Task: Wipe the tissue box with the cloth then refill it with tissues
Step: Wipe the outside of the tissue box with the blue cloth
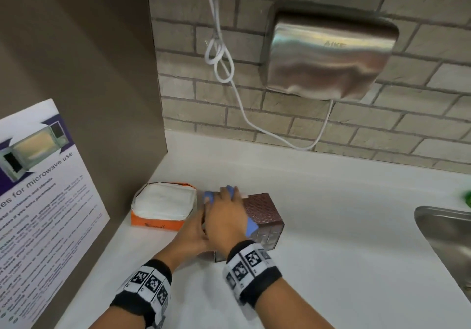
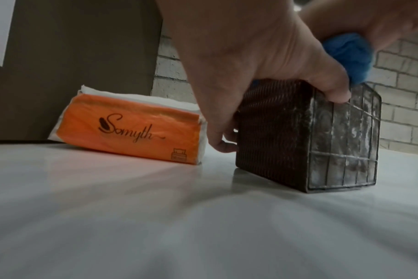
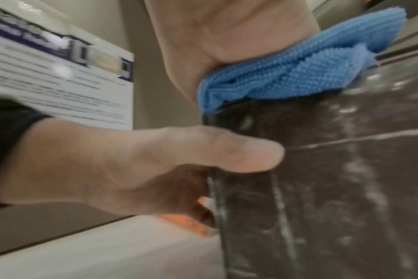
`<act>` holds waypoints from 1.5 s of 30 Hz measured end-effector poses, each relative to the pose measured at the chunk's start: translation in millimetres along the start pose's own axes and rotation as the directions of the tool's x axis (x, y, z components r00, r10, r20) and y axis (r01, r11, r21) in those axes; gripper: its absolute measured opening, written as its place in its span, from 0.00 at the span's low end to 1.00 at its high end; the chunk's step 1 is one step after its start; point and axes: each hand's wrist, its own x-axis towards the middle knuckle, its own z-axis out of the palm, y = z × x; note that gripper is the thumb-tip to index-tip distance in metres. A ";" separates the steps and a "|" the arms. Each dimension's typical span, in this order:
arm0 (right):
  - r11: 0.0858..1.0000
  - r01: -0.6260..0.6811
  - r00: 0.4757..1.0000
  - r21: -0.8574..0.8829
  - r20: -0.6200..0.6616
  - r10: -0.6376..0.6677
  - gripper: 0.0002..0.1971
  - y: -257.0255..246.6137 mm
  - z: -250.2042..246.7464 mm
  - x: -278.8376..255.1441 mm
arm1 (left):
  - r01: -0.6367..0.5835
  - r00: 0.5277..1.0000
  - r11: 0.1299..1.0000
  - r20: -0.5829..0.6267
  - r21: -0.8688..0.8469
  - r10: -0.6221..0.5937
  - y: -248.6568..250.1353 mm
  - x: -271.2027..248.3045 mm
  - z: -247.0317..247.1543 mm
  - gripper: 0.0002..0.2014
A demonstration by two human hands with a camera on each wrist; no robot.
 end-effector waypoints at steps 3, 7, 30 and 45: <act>0.986 -0.002 1.000 0.167 -0.030 0.007 0.22 9.5 -6.9 -0.1 | -0.041 0.999 0.999 -0.012 -0.022 0.041 0.2 -1.0 -1.1 0.37; 0.984 -0.145 0.986 0.107 0.103 0.134 0.25 79.3 -34.7 -0.6 | -0.006 1.000 0.998 0.012 -0.058 0.007 -3.0 -3.9 -0.8 0.48; 0.952 -0.301 0.953 0.051 -0.003 0.302 0.23 88.0 -1.2 8.0 | 0.050 0.999 0.997 -0.005 -0.054 -0.051 0.2 -6.1 -0.5 0.48; 0.820 -0.313 0.948 0.479 0.099 0.304 0.20 104.2 -24.0 3.2 | 0.007 1.000 0.993 0.006 -0.118 -0.006 0.2 -6.1 1.2 0.41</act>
